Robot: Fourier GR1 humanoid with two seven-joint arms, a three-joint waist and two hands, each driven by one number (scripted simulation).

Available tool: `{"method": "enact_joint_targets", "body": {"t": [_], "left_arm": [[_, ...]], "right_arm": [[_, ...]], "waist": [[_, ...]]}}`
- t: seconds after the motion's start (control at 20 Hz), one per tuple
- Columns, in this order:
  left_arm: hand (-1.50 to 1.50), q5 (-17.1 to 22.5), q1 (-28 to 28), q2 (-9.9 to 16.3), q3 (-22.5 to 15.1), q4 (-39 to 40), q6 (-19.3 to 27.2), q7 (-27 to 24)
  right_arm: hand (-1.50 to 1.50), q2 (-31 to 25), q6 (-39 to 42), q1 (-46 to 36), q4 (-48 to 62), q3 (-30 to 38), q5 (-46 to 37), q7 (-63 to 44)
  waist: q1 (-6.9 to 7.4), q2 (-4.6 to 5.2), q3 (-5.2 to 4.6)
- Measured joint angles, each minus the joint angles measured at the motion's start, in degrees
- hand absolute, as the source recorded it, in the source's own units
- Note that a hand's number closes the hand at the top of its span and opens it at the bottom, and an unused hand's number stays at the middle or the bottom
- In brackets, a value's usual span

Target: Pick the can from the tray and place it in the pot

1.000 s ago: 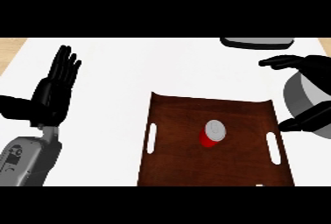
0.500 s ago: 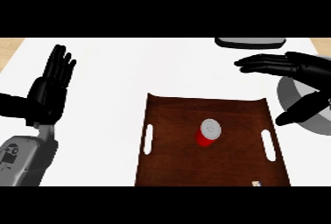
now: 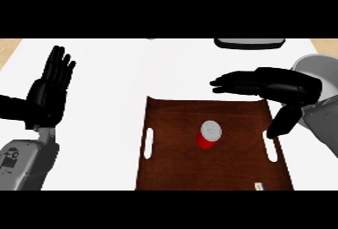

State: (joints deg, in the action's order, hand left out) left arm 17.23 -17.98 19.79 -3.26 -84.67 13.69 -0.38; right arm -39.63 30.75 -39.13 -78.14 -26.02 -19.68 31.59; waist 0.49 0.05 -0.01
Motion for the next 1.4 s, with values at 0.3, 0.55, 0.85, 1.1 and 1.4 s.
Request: {"method": "enact_joint_targets", "body": {"t": [0.3, 0.55, 0.85, 1.1, 1.4], "left_arm": [[0.0, -1.3, 0.8, -1.3, 0.7, 0.0, -0.6, -0.5], [0.0, -2.3, 2.3, -2.2, 1.3, -2.1, -1.0, 0.4], [0.0, -3.0, 3.4, -2.8, 2.7, -3.2, -2.4, 0.5], [0.0, -4.5, 3.7, -3.7, 3.3, -4.2, -2.5, 1.2], [0.0, -6.0, 4.5, -5.2, 3.5, -5.5, -2.9, 2.2]], "right_arm": [[-1.5, 4.1, 1.4, 1.9, 0.4, -1.9, -5.3, -2.1], [-1.5, 6.5, 1.4, 3.4, 0.8, -1.4, -9.1, -1.3], [-1.5, 10.6, 0.8, 5.6, -0.8, -0.5, -12.0, -0.8], [-1.5, 12.6, -0.3, 7.9, -1.3, -0.4, -17.0, -1.0], [-1.5, 17.3, -1.7, 8.3, 2.6, 0.4, -23.4, -1.4]], "waist": [[-0.21, -0.02, 0.0], [-0.21, -0.04, 0.01], [-0.29, -0.06, 0.01], [-0.35, -0.06, 0.02], [-0.24, -0.04, 0.01]]}}
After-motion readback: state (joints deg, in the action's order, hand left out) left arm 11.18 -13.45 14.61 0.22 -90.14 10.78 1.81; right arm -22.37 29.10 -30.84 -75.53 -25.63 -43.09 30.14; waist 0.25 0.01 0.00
